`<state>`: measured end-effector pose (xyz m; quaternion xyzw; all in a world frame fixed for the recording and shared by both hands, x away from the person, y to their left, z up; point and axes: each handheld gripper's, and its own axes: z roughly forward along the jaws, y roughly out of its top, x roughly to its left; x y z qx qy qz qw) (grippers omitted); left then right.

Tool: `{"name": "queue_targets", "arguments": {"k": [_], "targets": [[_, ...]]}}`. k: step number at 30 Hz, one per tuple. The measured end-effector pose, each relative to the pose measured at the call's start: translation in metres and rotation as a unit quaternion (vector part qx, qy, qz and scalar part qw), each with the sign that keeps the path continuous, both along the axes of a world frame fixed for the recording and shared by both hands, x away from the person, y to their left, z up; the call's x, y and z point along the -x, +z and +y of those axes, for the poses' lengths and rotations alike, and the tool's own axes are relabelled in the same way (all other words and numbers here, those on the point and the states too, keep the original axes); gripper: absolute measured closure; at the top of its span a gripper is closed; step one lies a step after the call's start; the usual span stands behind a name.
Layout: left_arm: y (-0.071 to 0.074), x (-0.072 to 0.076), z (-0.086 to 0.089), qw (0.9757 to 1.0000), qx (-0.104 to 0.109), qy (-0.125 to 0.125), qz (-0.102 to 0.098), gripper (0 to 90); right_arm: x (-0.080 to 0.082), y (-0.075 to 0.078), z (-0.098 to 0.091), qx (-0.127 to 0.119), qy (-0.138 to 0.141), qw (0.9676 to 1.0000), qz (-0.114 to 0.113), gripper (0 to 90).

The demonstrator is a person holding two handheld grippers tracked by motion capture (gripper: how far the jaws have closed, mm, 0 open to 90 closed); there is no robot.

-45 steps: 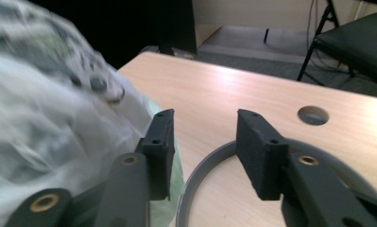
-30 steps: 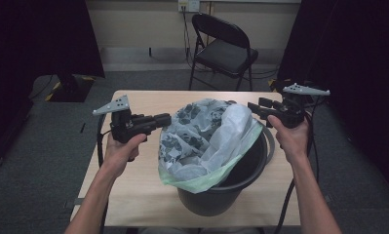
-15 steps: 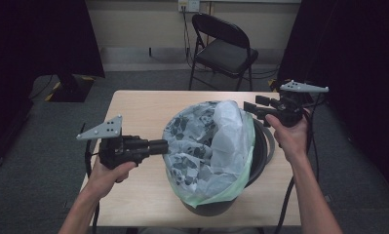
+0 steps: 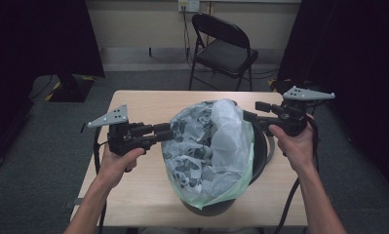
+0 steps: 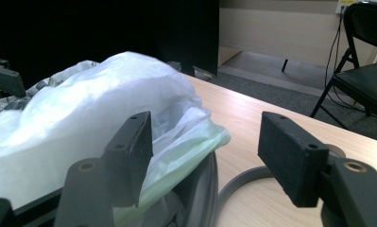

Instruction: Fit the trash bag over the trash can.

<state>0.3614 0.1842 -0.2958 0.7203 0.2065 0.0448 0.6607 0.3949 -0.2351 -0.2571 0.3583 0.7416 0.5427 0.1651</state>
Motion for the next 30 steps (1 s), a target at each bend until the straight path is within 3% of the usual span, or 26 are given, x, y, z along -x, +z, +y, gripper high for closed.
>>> {"name": "queue_targets", "arguments": {"k": [4, 10, 14, 15, 16, 17, 19, 22, 24, 30], "targets": [[0.002, 0.014, -0.002, 0.9995, -0.019, -0.022, -0.013, 71.7, 0.005, 0.000, -0.002, -0.002, 0.005, 1.0000, 0.001, 35.0], [0.006, 0.033, -0.011, 0.9966, -0.044, -0.064, -0.026, 71.8, 0.005, 0.000, 0.000, 0.000, 0.020, 0.9998, 0.005, 37.1], [0.005, 0.035, -0.014, 0.9962, -0.043, -0.072, -0.026, 70.9, 0.005, -0.002, 0.008, 0.018, 0.044, 0.9988, 0.012, 46.2], [0.005, 0.035, -0.014, 0.9961, -0.043, -0.072, -0.026, 70.4, 0.005, -0.002, 0.010, 0.026, 0.041, 0.9988, 0.004, 55.0], [0.006, 0.035, -0.014, 0.9963, -0.043, -0.070, -0.025, 69.6, 0.005, -0.001, 0.010, 0.026, 0.044, 0.9987, 0.003, 74.4], [0.006, 0.034, -0.014, 0.9965, -0.045, -0.066, -0.025, 68.4, 0.005, -0.001, 0.010, 0.023, 0.058, 0.9981, 0.005, 75.2], [0.007, 0.033, -0.012, 0.9974, -0.041, -0.055, -0.024, 65.5, 0.005, -0.001, 0.012, 0.035, 0.057, 0.9978, 0.000, 90.0], [0.009, 0.029, -0.008, 0.9984, -0.027, -0.041, -0.028, 64.3, 0.005, -0.002, 0.012, 0.039, 0.045, 0.9982, -0.007, 90.0], [0.009, 0.026, -0.005, 0.9990, -0.018, -0.032, -0.024, 63.8, 0.003, -0.003, 0.008, 0.028, 0.036, 0.9989, -0.010, 90.0], [0.004, 0.016, -0.001, 0.9998, -0.015, 0.002, -0.014, 63.3, -0.004, -0.008, -0.006, 0.020, -0.001, 0.9998, -0.008, 90.0]]}}
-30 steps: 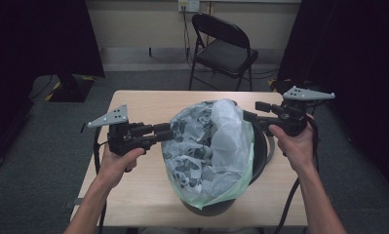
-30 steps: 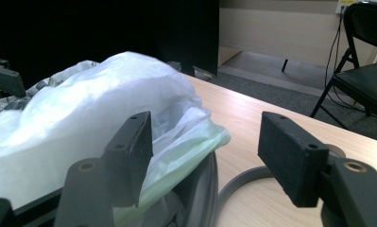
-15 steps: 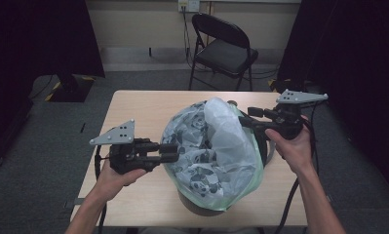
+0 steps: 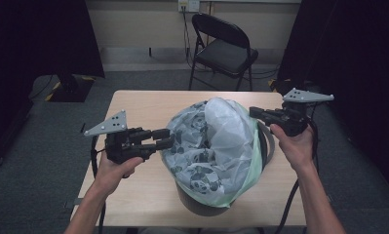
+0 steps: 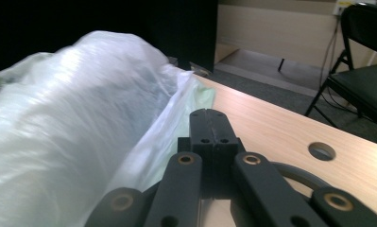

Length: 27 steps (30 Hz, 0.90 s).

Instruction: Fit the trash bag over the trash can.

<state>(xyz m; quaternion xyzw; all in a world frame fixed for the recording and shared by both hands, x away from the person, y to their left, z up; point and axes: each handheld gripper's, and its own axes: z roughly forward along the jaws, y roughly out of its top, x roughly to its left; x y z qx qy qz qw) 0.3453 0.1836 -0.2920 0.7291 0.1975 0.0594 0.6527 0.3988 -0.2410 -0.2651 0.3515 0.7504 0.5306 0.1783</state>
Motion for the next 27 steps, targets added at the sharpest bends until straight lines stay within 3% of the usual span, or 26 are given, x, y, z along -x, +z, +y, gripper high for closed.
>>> {"name": "queue_targets", "arguments": {"k": [7, 11, 14, 15, 16, 18, 21, 27], "targets": [[-0.002, -0.004, -0.001, 0.9999, 0.000, 0.015, -0.004, 62.9, -0.004, -0.017, -0.011, -0.005, -0.010, 0.9998, 0.017, 90.0], [-0.001, -0.004, -0.001, 0.9997, -0.004, 0.024, -0.007, 62.2, -0.005, -0.035, -0.012, 0.011, -0.014, 0.9993, 0.034, 90.0], [-0.001, -0.006, -0.002, 0.9997, -0.003, 0.024, -0.008, 60.3, -0.009, -0.052, -0.014, 0.002, -0.013, 0.9988, 0.047, 90.0], [-0.001, -0.007, -0.002, 0.9996, -0.004, 0.028, -0.009, 59.8, -0.009, -0.053, -0.016, -0.010, -0.017, 0.9990, 0.040, 90.0], [-0.001, -0.007, -0.002, 0.9995, -0.004, 0.030, -0.008, 59.8, -0.009, -0.052, -0.018, -0.024, -0.017, 0.9990, 0.034, 90.0], [-0.001, -0.008, -0.002, 0.9996, -0.004, 0.026, -0.006, 61.3, -0.008, -0.042, -0.022, -0.048, -0.028, 0.9982, 0.022, 70.6], [-0.001, -0.008, -0.001, 0.9997, -0.004, 0.022, -0.006, 63.3, -0.002, -0.023, -0.026, -0.057, -0.026, 0.9980, 0.010, 59.0], [-0.001, -0.005, -0.005, 0.9997, -0.009, 0.019, -0.010, 63.3, 0.008, 0.001, -0.025, -0.082, -0.017, 0.9965, -0.001, 50.6]]}}
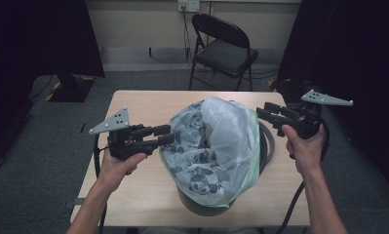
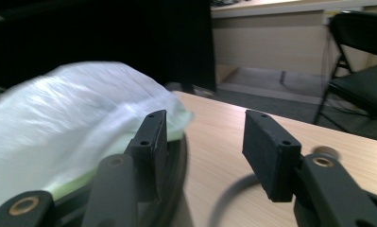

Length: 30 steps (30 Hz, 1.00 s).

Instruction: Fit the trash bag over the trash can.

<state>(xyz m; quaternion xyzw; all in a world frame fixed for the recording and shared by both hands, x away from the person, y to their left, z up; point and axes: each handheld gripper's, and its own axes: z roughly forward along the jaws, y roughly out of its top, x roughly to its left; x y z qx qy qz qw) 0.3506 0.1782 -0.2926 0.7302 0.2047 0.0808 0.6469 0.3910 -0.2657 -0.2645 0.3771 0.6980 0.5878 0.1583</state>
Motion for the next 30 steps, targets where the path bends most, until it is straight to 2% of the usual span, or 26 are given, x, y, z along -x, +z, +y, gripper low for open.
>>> {"name": "queue_targets", "arguments": {"k": [5, 7, 9, 12, 14, 15, 16, 17, 22, 26, 27, 28, 29, 30], "targets": [[0.001, 0.001, -0.003, 0.9999, -0.008, -0.002, -0.005, 63.2, -0.002, 0.001, 0.007, -0.012, 0.016, 0.9997, 0.017, 42.0], [0.001, 0.002, -0.003, 0.9999, -0.009, -0.003, -0.006, 63.1, -0.001, 0.003, 0.007, -0.018, 0.004, 0.9998, 0.012, 40.5], [0.001, 0.002, -0.003, 0.9999, -0.009, -0.003, -0.006, 62.9, 0.000, 0.005, 0.004, -0.030, 0.005, 0.9995, 0.011, 40.0], [0.001, 0.003, -0.003, 0.9999, -0.009, -0.003, -0.006, 62.9, 0.002, 0.005, 0.007, -0.022, 0.015, 0.9996, 0.013, 38.7], [0.001, 0.002, -0.003, 0.9999, -0.010, -0.004, -0.005, 62.9, 0.004, 0.006, 0.009, -0.013, 0.026, 0.9995, 0.013, 36.5], [0.001, 0.002, -0.004, 0.9999, -0.011, -0.004, -0.006, 62.9, 0.004, 0.005, 0.011, -0.009, 0.031, 0.9992, 0.021, 33.1], [0.001, 0.002, -0.004, 0.9999, -0.010, -0.004, -0.006, 62.8, 0.003, 0.003, 0.014, 0.005, 0.036, 0.9988, 0.033, 30.9], [0.001, 0.002, -0.004, 0.9999, -0.010, -0.004, -0.007, 62.6, 0.002, 0.001, 0.017, 0.019, 0.034, 0.9986, 0.036, 30.5], [0.001, 0.001, -0.003, 0.9999, -0.008, -0.004, -0.005, 62.5, 0.001, -0.006, 0.028, 0.041, 0.053, 0.9973, 0.030, 29.8], [0.001, 0.002, -0.003, 1.0000, -0.007, -0.003, -0.005, 62.4, 0.003, -0.001, 0.034, 0.050, 0.065, 0.9965, 0.017, 29.8], [0.001, 0.002, -0.003, 1.0000, -0.007, -0.004, -0.005, 62.5, 0.003, 0.000, 0.036, 0.058, 0.069, 0.9958, 0.013, 30.2], [0.001, 0.002, -0.003, 0.9999, -0.008, -0.003, -0.006, 62.4, 0.004, 0.001, 0.039, 0.071, 0.069, 0.9950, 0.010, 36.4], [0.001, 0.003, -0.002, 0.9999, -0.008, -0.003, -0.007, 62.3, 0.006, 0.002, 0.041, 0.090, 0.061, 0.9940, 0.002, 42.2], [0.001, 0.003, -0.002, 0.9999, -0.008, -0.004, -0.007, 62.3, 0.007, 0.002, 0.043, 0.103, 0.052, 0.9934, -0.003, 43.7]]}}
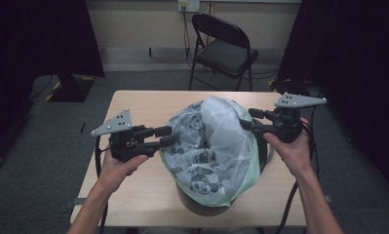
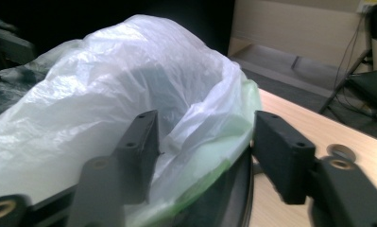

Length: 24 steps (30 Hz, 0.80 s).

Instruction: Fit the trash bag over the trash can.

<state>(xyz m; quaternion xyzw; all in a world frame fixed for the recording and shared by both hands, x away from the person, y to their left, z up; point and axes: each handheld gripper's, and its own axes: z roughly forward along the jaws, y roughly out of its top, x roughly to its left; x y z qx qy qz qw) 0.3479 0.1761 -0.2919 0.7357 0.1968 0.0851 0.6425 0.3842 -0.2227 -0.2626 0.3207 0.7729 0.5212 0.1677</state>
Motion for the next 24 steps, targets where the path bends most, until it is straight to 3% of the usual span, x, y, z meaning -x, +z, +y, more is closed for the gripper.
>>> {"name": "queue_targets", "arguments": {"k": [1, 3, 5, 6, 9, 17, 24], "targets": [[0.000, 0.000, 0.000, 1.0000, 0.001, 0.000, 0.001, 62.3, 0.000, 0.001, 0.000, 0.002, -0.005, 1.0000, 0.000, 48.1], [0.000, 0.000, 0.001, 1.0000, -0.001, 0.001, 0.001, 62.2, 0.002, 0.002, -0.002, 0.013, -0.020, 0.9996, -0.019, 69.3], [0.000, 0.000, 0.001, 1.0000, 0.001, 0.002, 0.001, 62.0, 0.002, 0.002, -0.006, -0.001, 0.004, 0.9999, -0.014, 83.1], [0.000, -0.001, 0.001, 1.0000, 0.003, 0.003, 0.002, 62.0, 0.003, 0.001, -0.006, 0.008, 0.002, 0.9999, -0.014, 88.8], [0.000, -0.001, 0.001, 1.0000, 0.003, 0.006, 0.002, 61.4, 0.004, -0.002, -0.007, 0.005, 0.003, 0.9999, -0.013, 90.0], [0.000, -0.001, 0.001, 1.0000, 0.004, 0.005, 0.002, 61.9, 0.006, -0.005, -0.029, -0.015, -0.041, 0.9990, -0.014, 90.0], [0.000, -0.001, -0.001, 1.0000, 0.001, 0.001, 0.001, 64.4, 0.001, -0.032, -0.039, -0.033, -0.044, 0.9985, 0.011, 90.0]]}}
